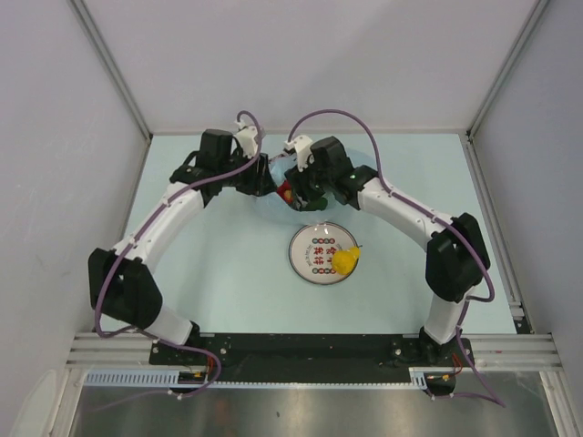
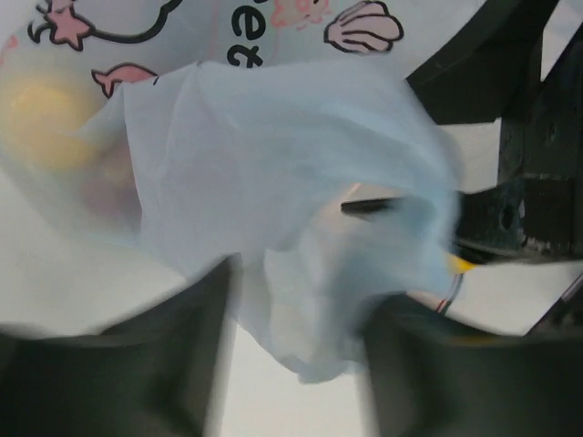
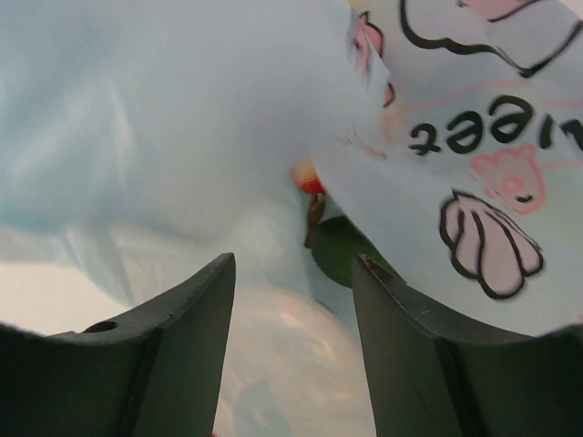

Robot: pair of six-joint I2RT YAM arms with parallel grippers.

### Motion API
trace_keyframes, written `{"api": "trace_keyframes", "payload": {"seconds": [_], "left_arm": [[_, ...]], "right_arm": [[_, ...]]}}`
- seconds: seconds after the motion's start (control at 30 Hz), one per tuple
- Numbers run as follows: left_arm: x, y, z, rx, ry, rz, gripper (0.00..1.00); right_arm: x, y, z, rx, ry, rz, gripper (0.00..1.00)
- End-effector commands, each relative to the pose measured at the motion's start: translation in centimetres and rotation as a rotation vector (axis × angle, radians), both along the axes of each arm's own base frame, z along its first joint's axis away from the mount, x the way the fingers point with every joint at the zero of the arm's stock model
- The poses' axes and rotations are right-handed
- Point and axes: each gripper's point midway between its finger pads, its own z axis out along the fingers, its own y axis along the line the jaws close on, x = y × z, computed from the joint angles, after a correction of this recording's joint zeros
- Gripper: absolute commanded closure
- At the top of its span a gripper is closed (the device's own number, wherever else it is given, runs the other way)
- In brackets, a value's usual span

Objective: Take the fake fruits out of the plastic bag

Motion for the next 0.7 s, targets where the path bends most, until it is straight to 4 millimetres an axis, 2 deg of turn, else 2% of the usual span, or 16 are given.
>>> {"api": "trace_keyframes", "payload": {"seconds": [0.0, 0.07, 0.1, 0.13, 0.17, 0.23, 0.27, 0.3, 0.4, 0.43, 0.5, 0.57, 0.67], "left_arm": [[1.4, -2.0, 4.4, -0.089, -0.094, -0.09, 0.72], [0.5, -2.1, 5.1, -0.085, -0.112, -0.14, 1.0], [-0.1, -1.6, 4.6, -0.067, -0.093, -0.138, 1.0], [-0.6, -1.1, 4.6, -0.053, -0.104, -0.142, 1.0], [-1.5, -0.5, 5.5, -0.053, -0.127, -0.138, 1.0], [-3.3, 0.4, 5.1, -0.032, -0.128, -0.154, 1.0], [-4.1, 0.6, 5.1, -0.027, -0.137, -0.165, 1.0], [-5.8, 1.2, 5.5, -0.026, -0.161, -0.17, 1.0], [-7.9, 3.0, 4.9, 0.036, -0.196, -0.153, 1.0], [-8.2, 3.5, 4.6, 0.073, -0.224, -0.16, 1.0], [-8.7, 4.9, 3.5, 0.139, -0.237, -0.137, 1.0], [-8.4, 5.8, 2.1, 0.187, -0.238, -0.108, 1.0], [-8.3, 6.2, 0.7, 0.203, -0.209, -0.105, 0.99]], "right_arm": [[1.0, -1.0, 1.4, 0.026, -0.049, -0.042, 0.41], [1.6, -1.2, 0.5, 0.011, -0.045, -0.051, 0.41], [1.8, -1.3, 0.0, 0.003, -0.044, -0.052, 0.41], [2.1, -1.2, -0.2, -0.001, -0.054, -0.055, 0.41], [2.4, -1.1, -0.9, -0.01, -0.052, -0.055, 0.41], [3.1, -0.8, -1.3, -0.012, -0.063, -0.064, 0.41], [3.4, -0.6, -2.2, -0.021, -0.053, -0.069, 0.41], [3.7, -0.2, -2.0, -0.01, -0.054, -0.076, 0.38], [3.9, 1.3, -3.0, -0.012, -0.037, -0.073, 0.33], [3.9, 2.0, -2.6, -0.004, -0.049, -0.069, 0.33], [3.4, 3.4, -3.4, -0.027, -0.062, -0.056, 0.32], [3.3, 4.5, -3.3, -0.025, -0.08, -0.046, 0.29], [2.7, 6.3, -3.6, -0.024, -0.085, -0.025, 0.19]]}}
